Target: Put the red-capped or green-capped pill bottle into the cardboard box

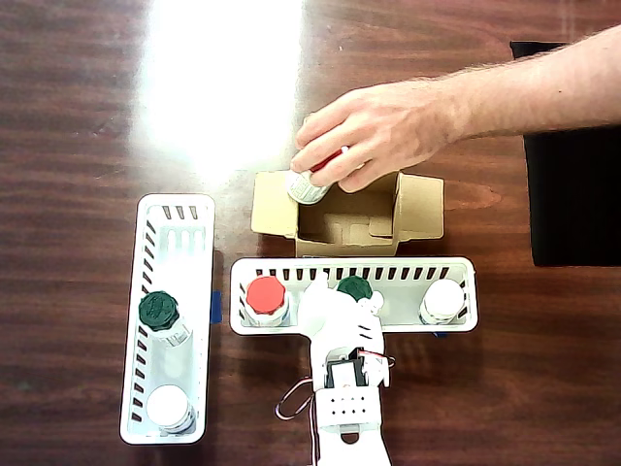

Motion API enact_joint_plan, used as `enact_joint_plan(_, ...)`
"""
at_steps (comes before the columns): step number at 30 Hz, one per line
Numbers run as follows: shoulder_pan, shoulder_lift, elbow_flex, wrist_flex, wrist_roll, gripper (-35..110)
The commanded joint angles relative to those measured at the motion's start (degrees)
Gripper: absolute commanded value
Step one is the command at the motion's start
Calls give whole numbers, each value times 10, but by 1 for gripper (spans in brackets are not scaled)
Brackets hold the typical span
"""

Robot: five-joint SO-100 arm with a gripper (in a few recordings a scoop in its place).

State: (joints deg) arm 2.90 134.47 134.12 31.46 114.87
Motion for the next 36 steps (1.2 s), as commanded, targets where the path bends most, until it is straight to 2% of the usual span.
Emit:
enact_joint_plan(1,12,6,14,-21,19,67)
enact_joint_plan(19,38,70,107,-30,41,65)
enact_joint_plan(29,37,56,93,-33,28,15)
enact_joint_plan(32,33,49,83,-33,21,17)
enact_joint_plan(36,31,53,67,-10,18,36)
